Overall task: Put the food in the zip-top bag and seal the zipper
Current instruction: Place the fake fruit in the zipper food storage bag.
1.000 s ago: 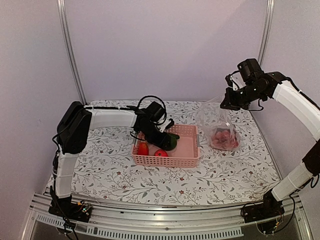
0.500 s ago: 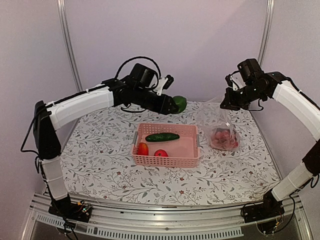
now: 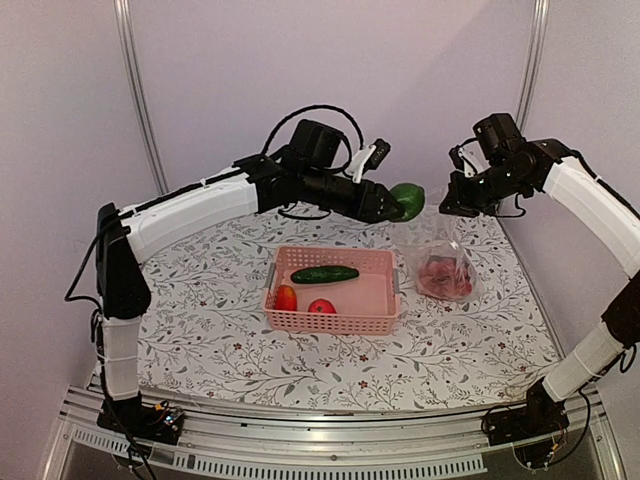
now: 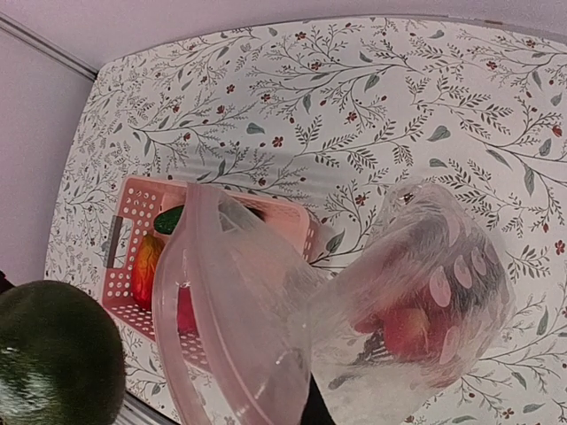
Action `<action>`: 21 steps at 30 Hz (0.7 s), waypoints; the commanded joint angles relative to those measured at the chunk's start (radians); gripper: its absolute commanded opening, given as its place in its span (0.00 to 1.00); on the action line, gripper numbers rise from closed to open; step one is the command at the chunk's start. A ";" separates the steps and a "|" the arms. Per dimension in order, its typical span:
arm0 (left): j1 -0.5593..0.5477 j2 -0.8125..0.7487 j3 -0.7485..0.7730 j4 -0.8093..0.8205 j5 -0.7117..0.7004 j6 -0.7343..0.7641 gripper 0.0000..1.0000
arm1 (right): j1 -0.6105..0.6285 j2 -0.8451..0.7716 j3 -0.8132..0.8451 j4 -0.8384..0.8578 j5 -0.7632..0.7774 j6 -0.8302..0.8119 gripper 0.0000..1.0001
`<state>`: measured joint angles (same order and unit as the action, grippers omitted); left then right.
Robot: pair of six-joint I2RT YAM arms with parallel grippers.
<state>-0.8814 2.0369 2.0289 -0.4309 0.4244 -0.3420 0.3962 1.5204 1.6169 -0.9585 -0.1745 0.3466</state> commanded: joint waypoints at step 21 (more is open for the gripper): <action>-0.004 -0.058 -0.021 -0.088 -0.193 0.017 0.86 | -0.004 0.018 0.025 0.012 -0.034 0.012 0.00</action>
<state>-0.8936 2.1212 2.0983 -0.4347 0.3317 -0.3950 0.3962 1.5288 1.6241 -0.9707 -0.1944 0.3473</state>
